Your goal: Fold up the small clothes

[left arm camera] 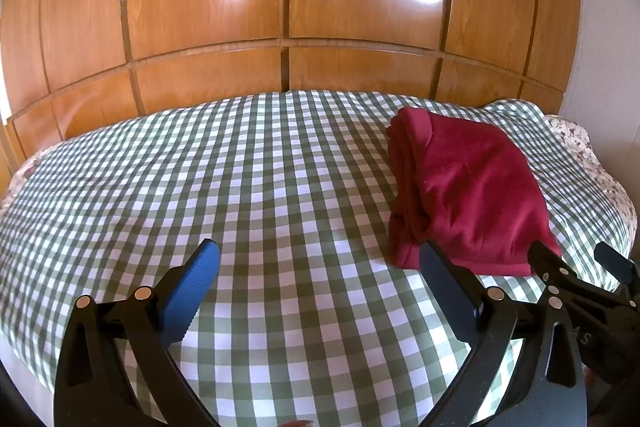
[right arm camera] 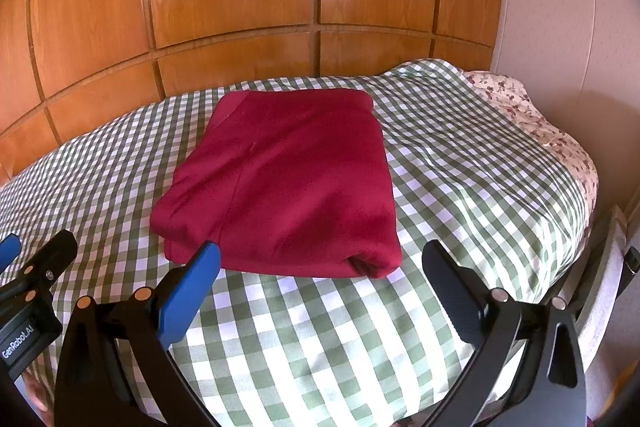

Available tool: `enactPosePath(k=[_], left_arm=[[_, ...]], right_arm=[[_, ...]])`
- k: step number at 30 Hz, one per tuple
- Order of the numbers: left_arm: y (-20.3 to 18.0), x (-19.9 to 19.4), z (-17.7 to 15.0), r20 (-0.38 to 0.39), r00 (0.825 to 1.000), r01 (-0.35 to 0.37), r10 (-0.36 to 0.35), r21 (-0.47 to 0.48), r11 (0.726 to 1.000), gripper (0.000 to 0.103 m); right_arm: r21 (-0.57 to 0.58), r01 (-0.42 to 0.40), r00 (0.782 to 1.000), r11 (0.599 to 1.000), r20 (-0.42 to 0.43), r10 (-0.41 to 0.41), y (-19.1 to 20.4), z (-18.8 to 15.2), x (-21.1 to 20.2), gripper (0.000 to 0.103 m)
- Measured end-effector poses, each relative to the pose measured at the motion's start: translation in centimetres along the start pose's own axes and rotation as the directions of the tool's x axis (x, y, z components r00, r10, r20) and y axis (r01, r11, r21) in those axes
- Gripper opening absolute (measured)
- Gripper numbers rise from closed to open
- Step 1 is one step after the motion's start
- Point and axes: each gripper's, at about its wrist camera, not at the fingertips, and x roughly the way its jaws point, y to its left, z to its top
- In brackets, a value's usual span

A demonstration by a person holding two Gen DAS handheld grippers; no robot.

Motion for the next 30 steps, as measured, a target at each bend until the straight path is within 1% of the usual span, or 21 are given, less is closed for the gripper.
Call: enactPosePath(k=[8, 23, 28, 30], left_arm=[[0.1, -0.2, 0.1, -0.001, 1.0, 0.0, 0.0, 0.002, 1.0, 0.099], [0.0, -0.8, 0.6, 0.02, 1.0, -0.002, 0.002, 0.002, 1.0, 0.099], [-0.1, -1.0, 0.5, 0.044, 0.999, 0.004, -0.005, 0.02, 1.0, 0.099], [-0.2, -0.9, 0.4, 0.04, 0.999, 0.007, -0.008, 0.023, 1.0, 0.099]], right_arm=[[-0.002, -0.003, 1.0, 1.0, -0.002, 0.003, 0.1, -0.2, 0.0, 0.101], [-0.003, -0.008, 1.0, 1.0, 0.0, 0.008, 0.0, 0.0, 0.2, 0.101], [-0.002, -0.007, 1.0, 1.0, -0.005, 0.007, 0.1, -0.2, 0.3, 0.101], [-0.005, -0.01, 1.0, 1.0, -0.012, 0.01, 0.1, -0.1, 0.5, 0.101]])
